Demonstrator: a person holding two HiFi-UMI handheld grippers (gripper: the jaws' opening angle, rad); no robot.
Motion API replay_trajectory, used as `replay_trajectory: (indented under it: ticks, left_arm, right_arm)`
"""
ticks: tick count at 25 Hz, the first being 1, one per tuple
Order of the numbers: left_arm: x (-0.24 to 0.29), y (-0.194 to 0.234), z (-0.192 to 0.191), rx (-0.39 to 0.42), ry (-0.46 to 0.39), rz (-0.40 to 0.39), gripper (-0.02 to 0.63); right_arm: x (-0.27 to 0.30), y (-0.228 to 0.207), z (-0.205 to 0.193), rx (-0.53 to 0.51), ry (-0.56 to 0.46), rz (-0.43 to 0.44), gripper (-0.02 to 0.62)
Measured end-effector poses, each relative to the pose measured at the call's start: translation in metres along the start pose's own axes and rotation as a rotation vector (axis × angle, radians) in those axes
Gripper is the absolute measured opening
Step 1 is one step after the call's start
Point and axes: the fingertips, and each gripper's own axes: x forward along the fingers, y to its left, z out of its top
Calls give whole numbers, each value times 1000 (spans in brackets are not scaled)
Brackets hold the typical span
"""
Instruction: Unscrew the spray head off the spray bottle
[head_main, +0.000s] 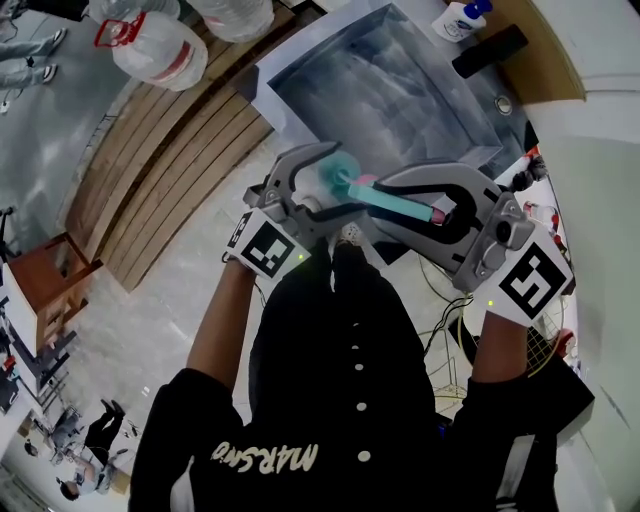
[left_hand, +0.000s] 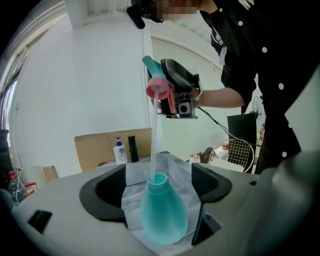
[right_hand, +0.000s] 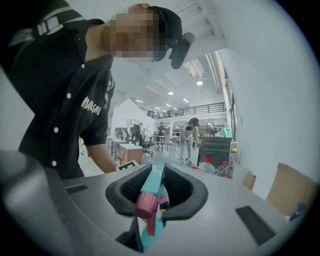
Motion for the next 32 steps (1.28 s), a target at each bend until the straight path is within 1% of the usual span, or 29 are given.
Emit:
replay_trajectory:
  ticks: [5, 10, 13, 16, 19, 20, 21, 22, 24, 26, 27, 29, 32]
  left_arm:
    - [-10, -3, 18, 10, -2, 10, 399]
    - [-16, -1, 24, 24, -8, 9, 399]
    - [-21, -2, 28, 27, -12, 11, 399]
    - [-28, -1, 36, 35, -20, 24, 397]
    - [-40, 2, 48, 45, -36, 56, 393]
    - [-45, 2, 52, 53, -36, 72, 362]
    - [-51, 3, 56, 67, -32, 88, 285]
    - [-56, 5, 61, 82, -27, 103, 228]
    - [-67, 9, 71, 96, -27, 139, 192]
    - [-78, 16, 81, 99, -36, 190, 113]
    - [-84, 19, 86, 96, -40, 215, 96]
    - [-96, 21, 94, 83, -40, 254, 40]
    - [-109, 17, 106, 73, -26, 283, 26]
  right_arm:
    - [-11, 7, 23, -9, -3, -20, 91]
    - [-12, 9, 31, -8, -15, -24, 91]
    - [-16, 9, 36, -9, -26, -41, 91]
    - [-21, 5, 46, -2, -67, -87, 91]
    - [-28, -1, 54, 1, -100, -163, 91]
    - [-32, -4, 57, 3, -110, -193, 91]
    - [-35, -6, 59, 6, -123, -224, 91]
    - [-38, -8, 62, 9, -137, -255, 91]
    - [-45, -11, 66, 8, -162, -318, 91]
    - [-52, -15, 68, 4, -184, -383, 91]
    - [-56, -16, 69, 6, -192, -413, 91]
    - [-62, -15, 68, 14, -197, -463, 91]
    - [-70, -11, 65, 13, -181, -523, 91]
